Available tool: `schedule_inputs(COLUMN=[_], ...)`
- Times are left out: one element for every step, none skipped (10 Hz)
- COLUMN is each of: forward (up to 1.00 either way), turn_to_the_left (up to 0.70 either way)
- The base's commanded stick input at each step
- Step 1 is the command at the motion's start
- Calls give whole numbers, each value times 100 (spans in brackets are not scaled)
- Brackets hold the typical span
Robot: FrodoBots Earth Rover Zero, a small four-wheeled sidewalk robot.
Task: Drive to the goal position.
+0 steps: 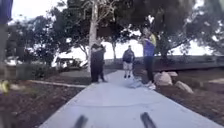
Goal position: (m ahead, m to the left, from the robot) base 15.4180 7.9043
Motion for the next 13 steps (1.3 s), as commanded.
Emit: schedule_inputs(forward=[98,98,98,98,98,99,98,98,98,98,98,98,98], turn_to_the_left=[0,0,0,0,0,0,0,0,0,0,0,0,0])
